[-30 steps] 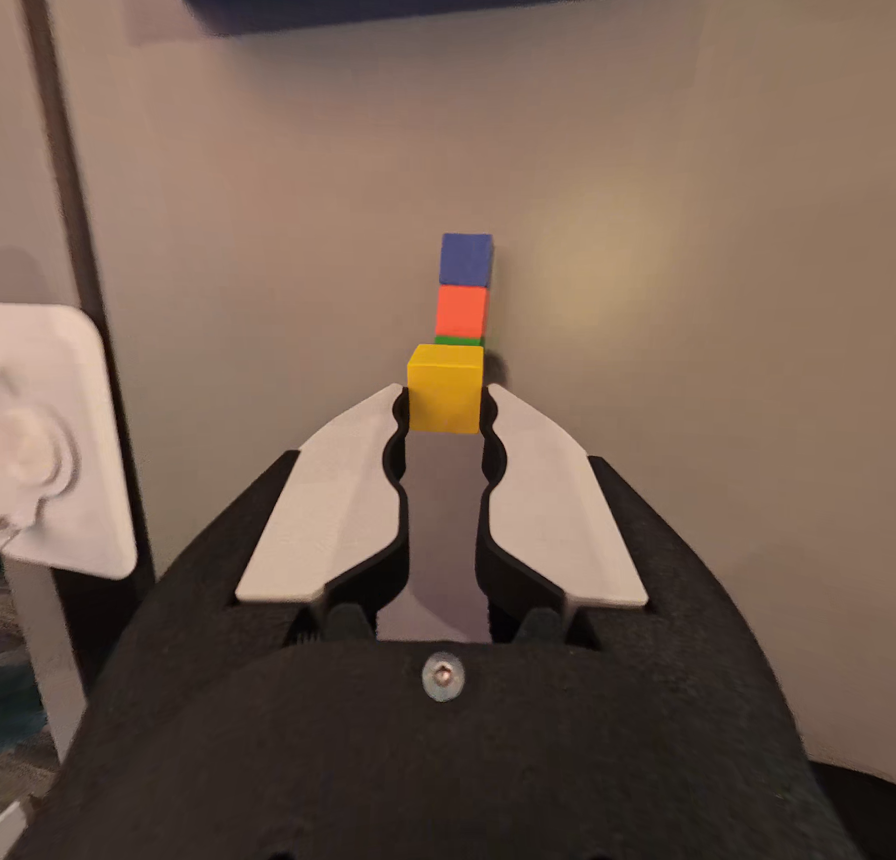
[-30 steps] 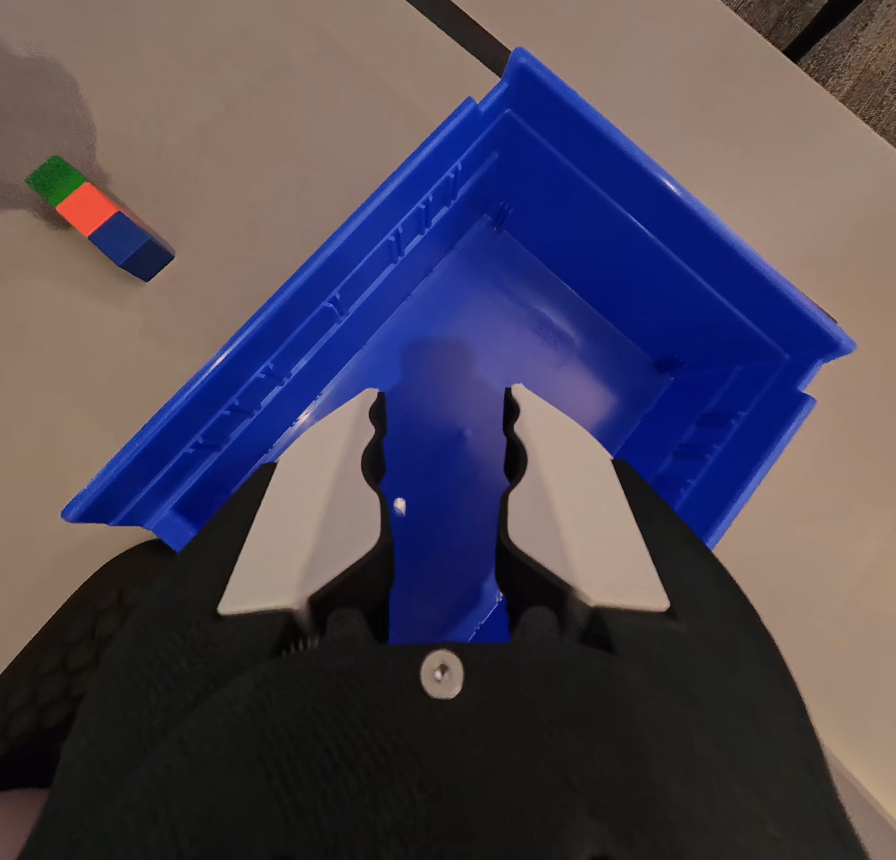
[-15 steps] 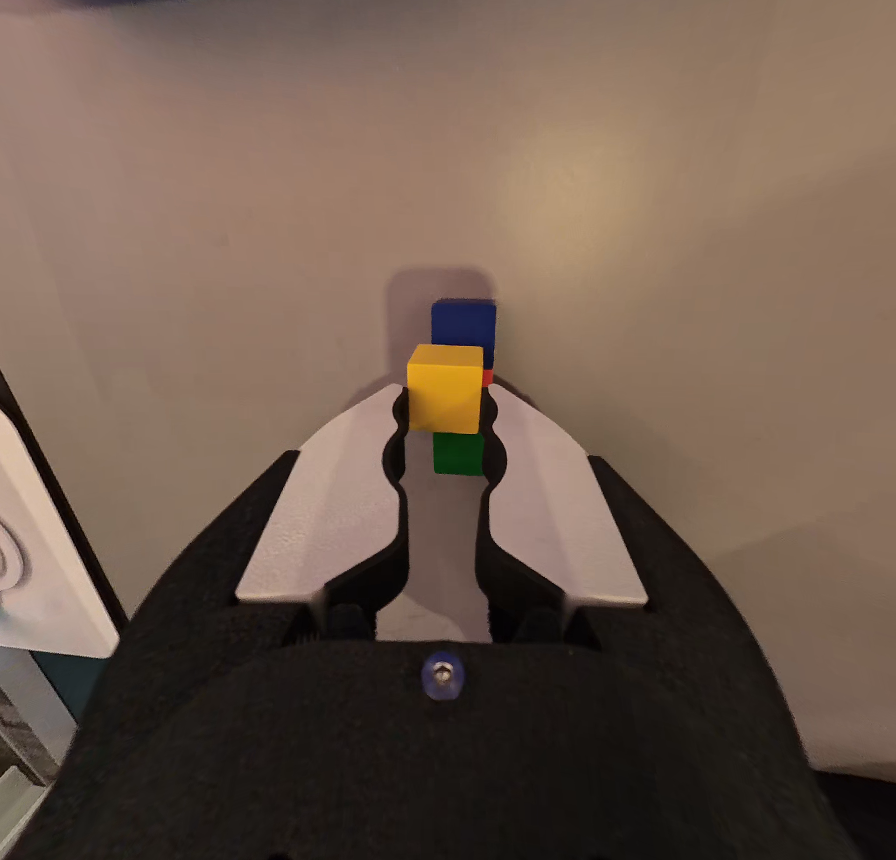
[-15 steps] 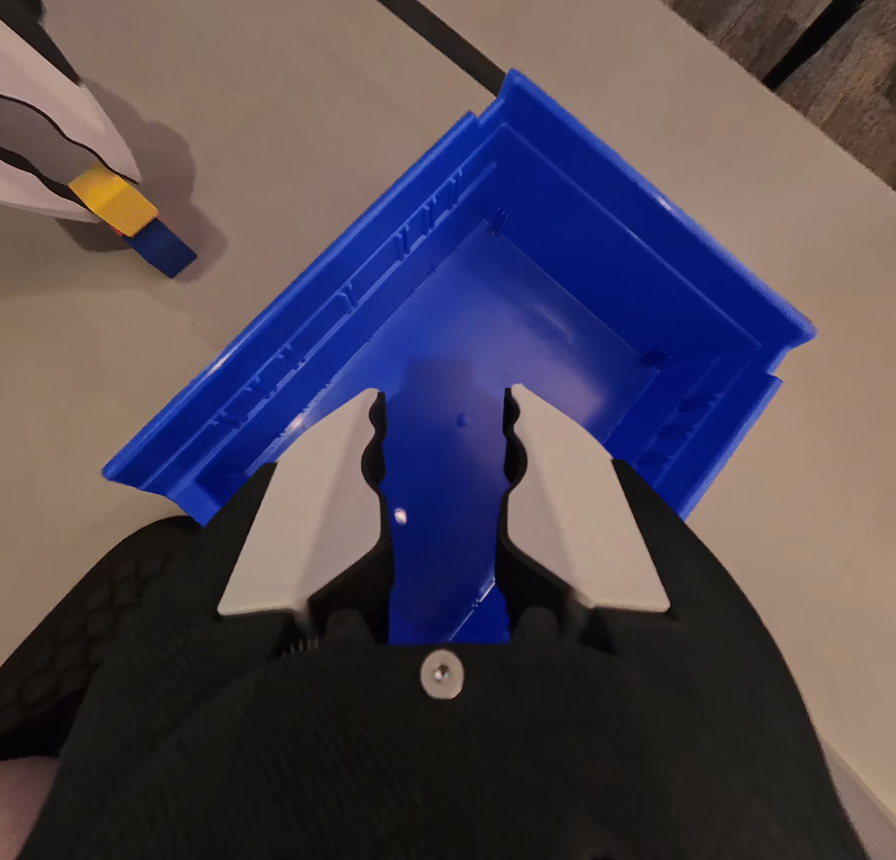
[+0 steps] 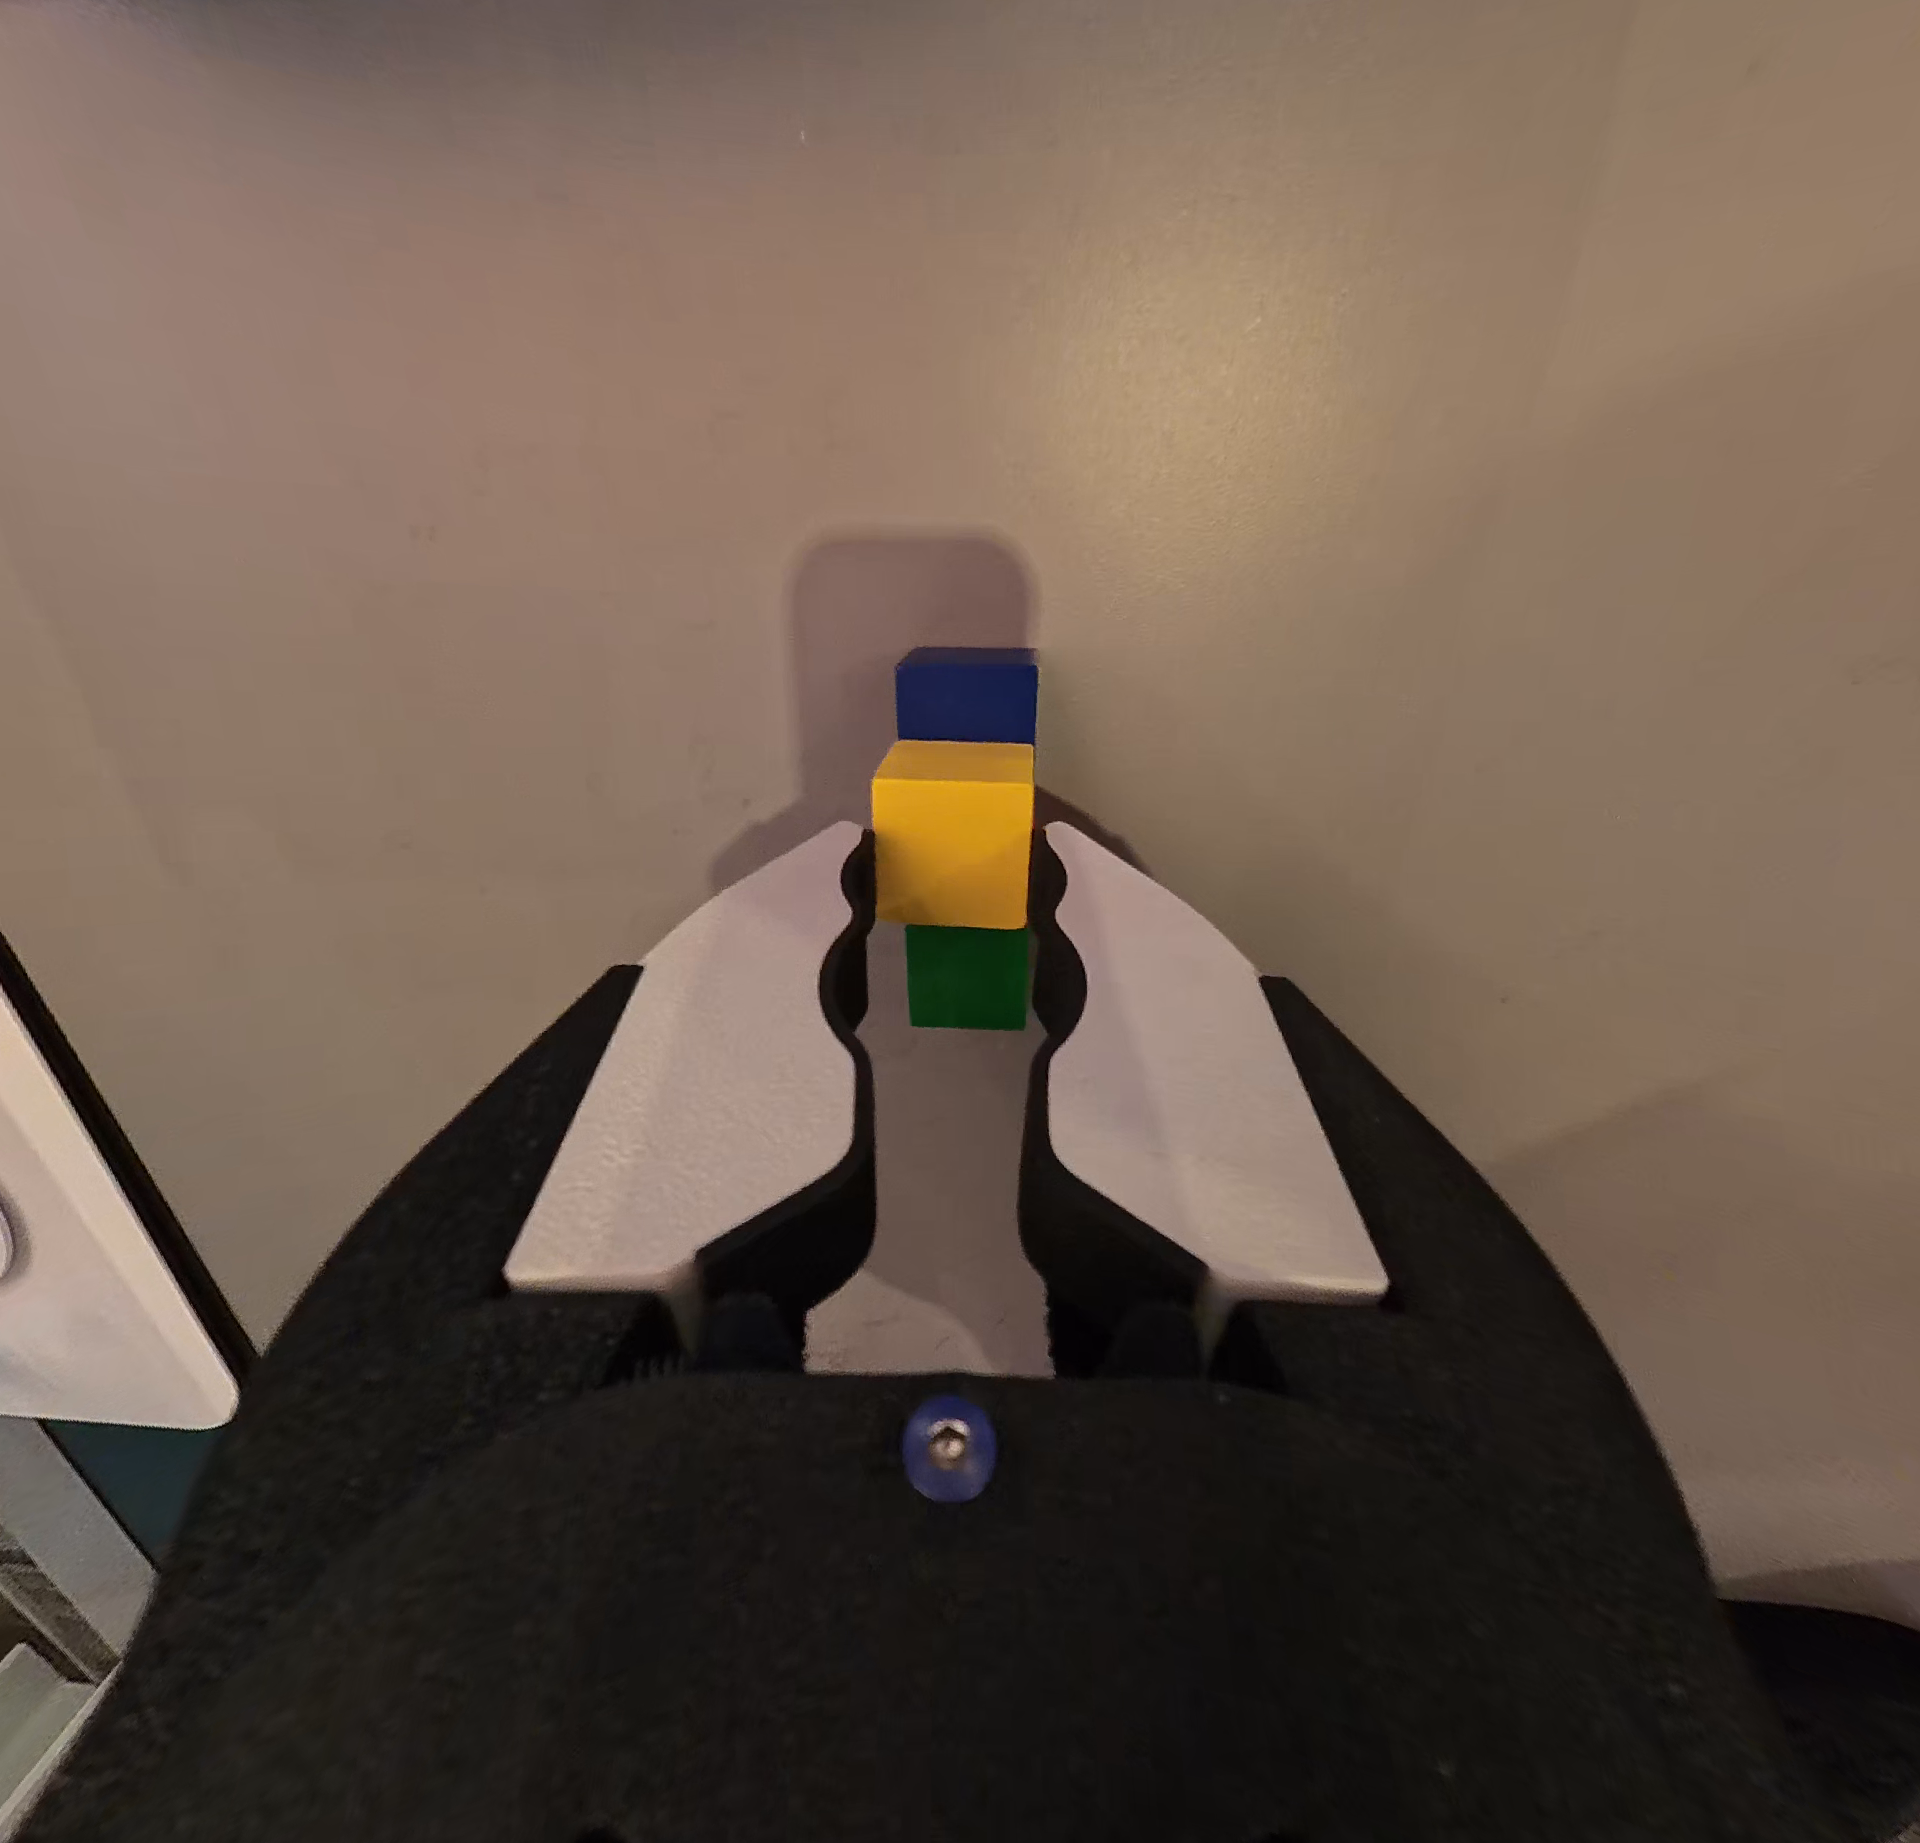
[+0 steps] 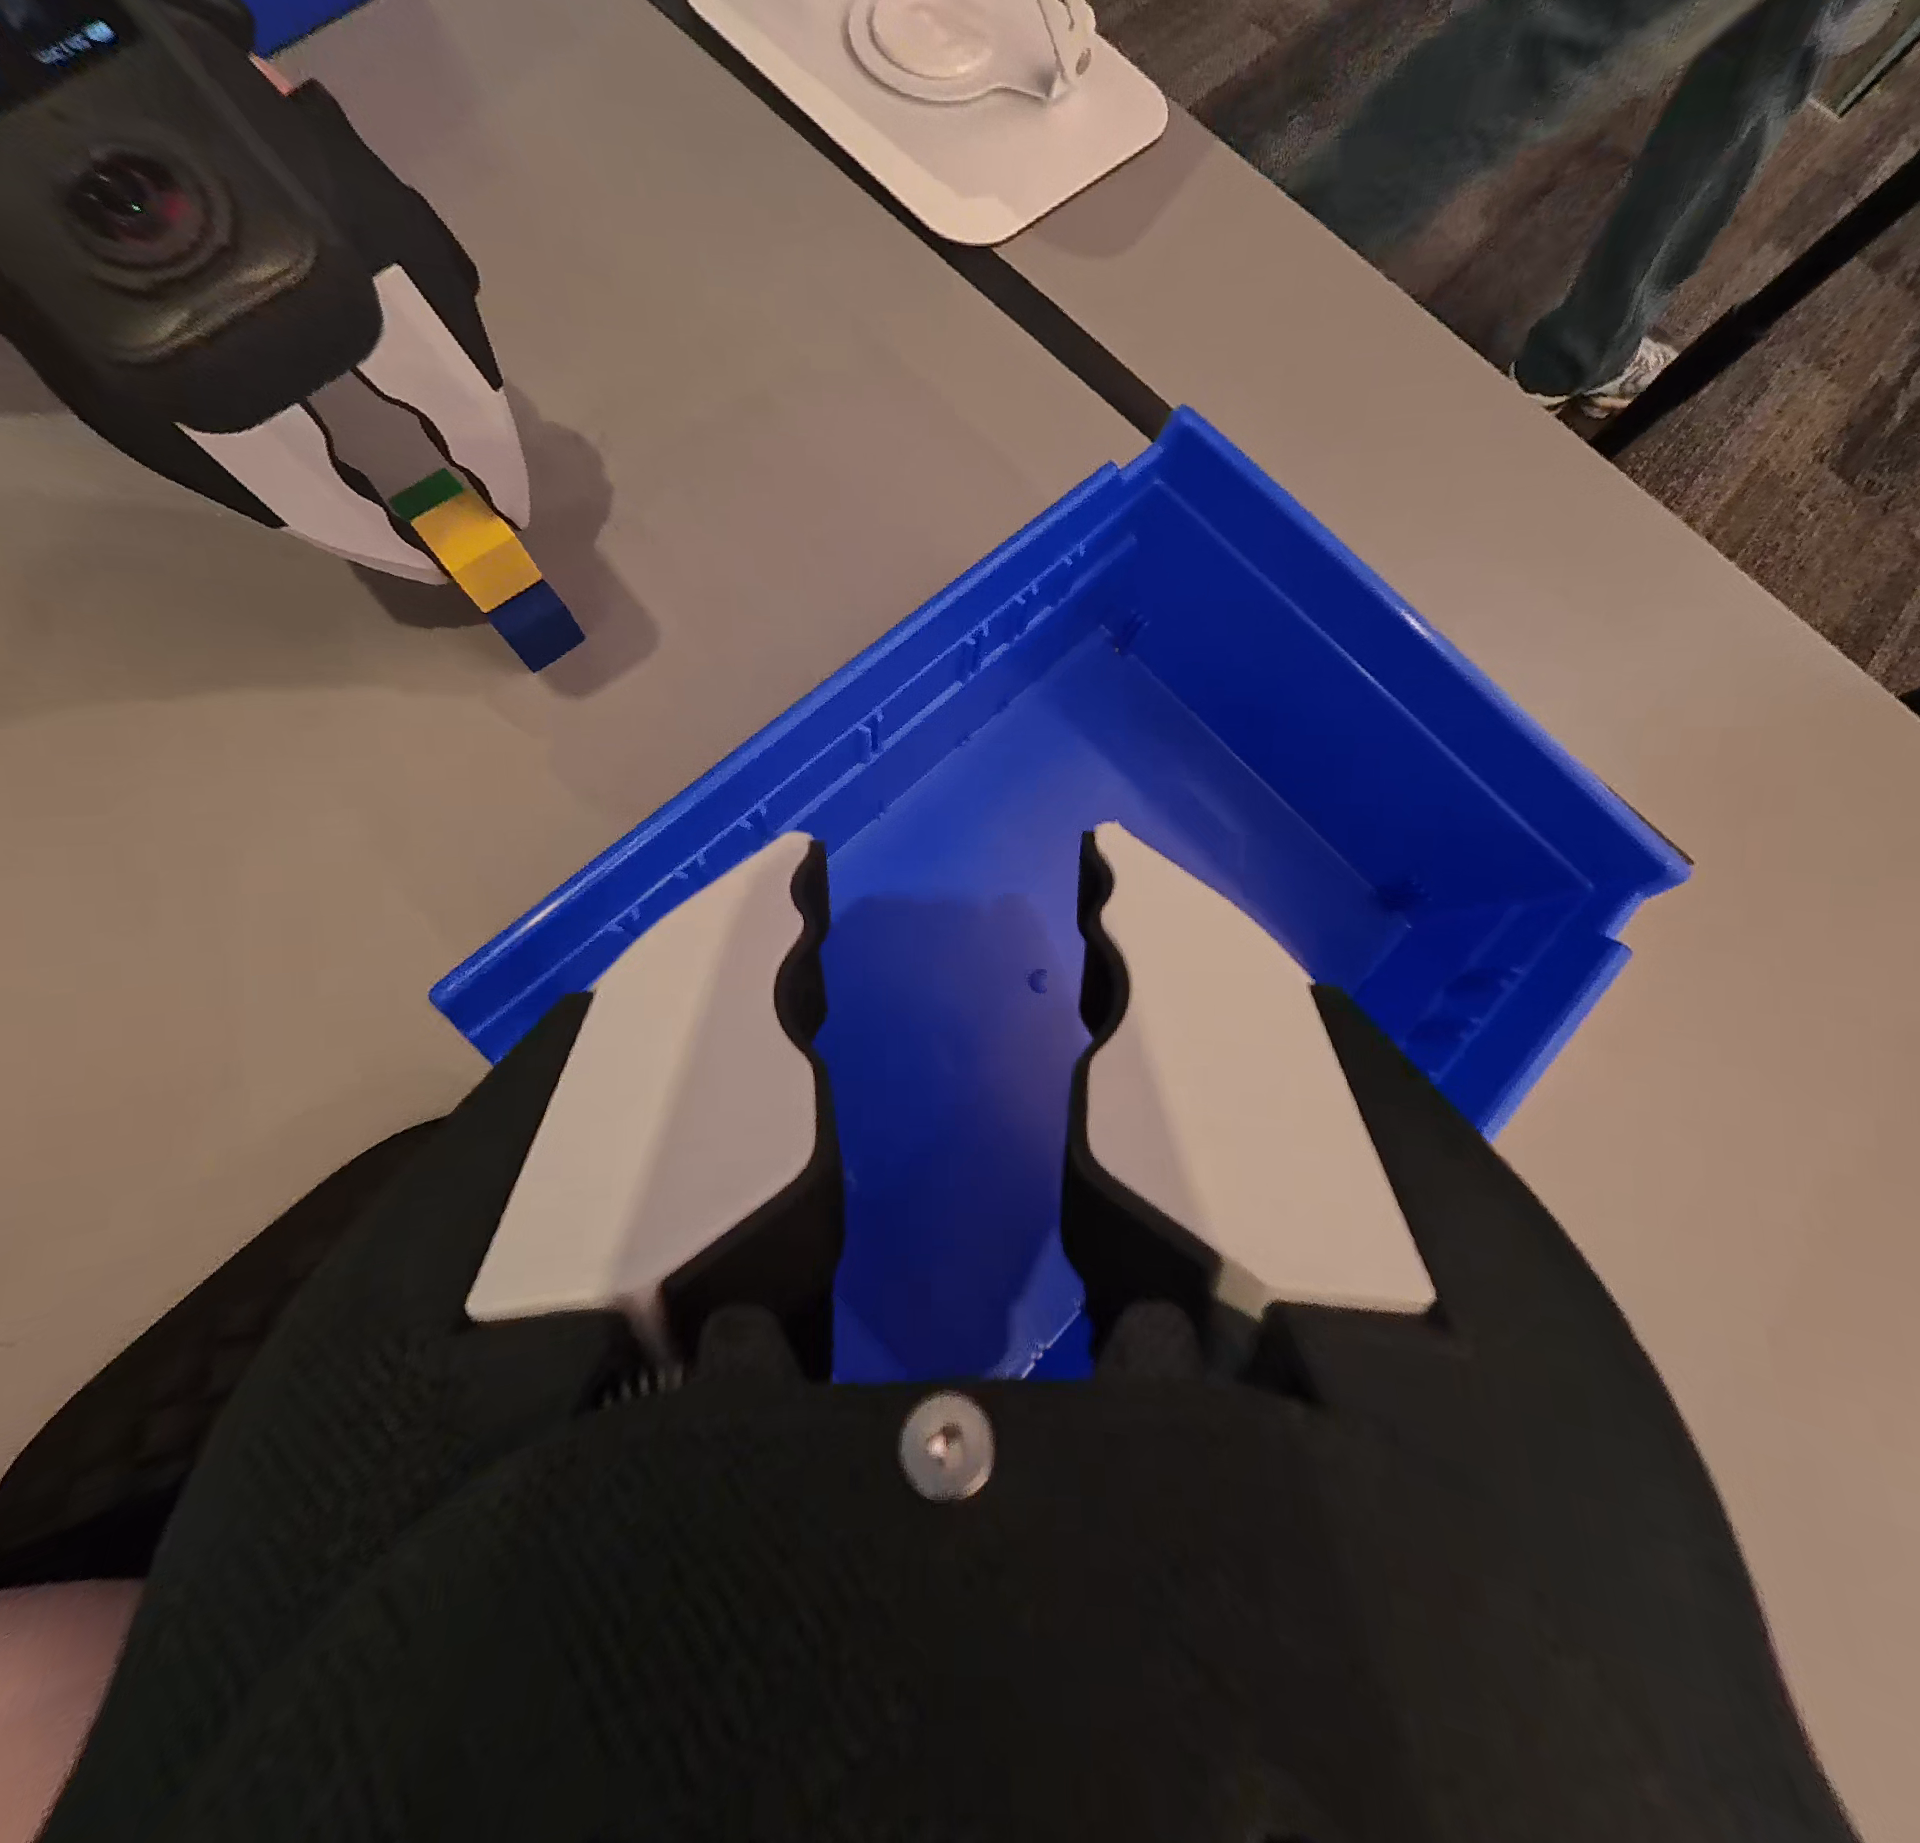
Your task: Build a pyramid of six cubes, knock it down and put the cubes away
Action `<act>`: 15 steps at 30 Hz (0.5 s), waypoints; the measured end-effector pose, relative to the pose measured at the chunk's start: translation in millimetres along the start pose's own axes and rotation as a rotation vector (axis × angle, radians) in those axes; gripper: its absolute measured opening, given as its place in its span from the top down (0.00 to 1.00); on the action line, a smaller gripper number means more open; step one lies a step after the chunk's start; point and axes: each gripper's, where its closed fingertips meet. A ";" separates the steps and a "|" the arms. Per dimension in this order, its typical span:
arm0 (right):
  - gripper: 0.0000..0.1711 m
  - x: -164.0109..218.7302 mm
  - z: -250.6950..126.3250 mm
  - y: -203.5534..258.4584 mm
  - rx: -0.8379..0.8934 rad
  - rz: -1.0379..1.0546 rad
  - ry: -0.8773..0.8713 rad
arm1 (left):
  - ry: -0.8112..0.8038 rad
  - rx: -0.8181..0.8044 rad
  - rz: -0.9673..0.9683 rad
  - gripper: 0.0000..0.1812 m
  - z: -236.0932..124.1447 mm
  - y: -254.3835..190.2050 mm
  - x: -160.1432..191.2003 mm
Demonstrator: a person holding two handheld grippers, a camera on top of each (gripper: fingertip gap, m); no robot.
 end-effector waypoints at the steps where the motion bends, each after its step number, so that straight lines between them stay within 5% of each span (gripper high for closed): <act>1: 0.72 -0.7 -0.5 0.4 0.000 -0.002 -0.002 | 0.001 0.006 0.001 0.85 0.0 -0.8 0.5; 5: 0.72 -1.7 -2.3 1.1 0.002 -0.005 -0.006 | -0.004 0.004 -0.009 0.69 -4.1 1.7 0.4; 11: 0.72 -14.1 -9.0 9.4 -0.016 -0.044 -0.065 | -0.165 -0.079 -0.070 0.73 -49.5 16.4 -4.3; 15: 0.72 -35.9 -23.9 16.2 -0.029 -0.076 -0.198 | -0.267 -0.265 -0.192 0.78 -104.4 43.0 38.0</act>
Point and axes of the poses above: each gripper's, where its closed fingertips meet, z out along the fingers, x out of its underside, y = z × x across the jaws, and after that the axes turned 8 degrees about -x, right-handed
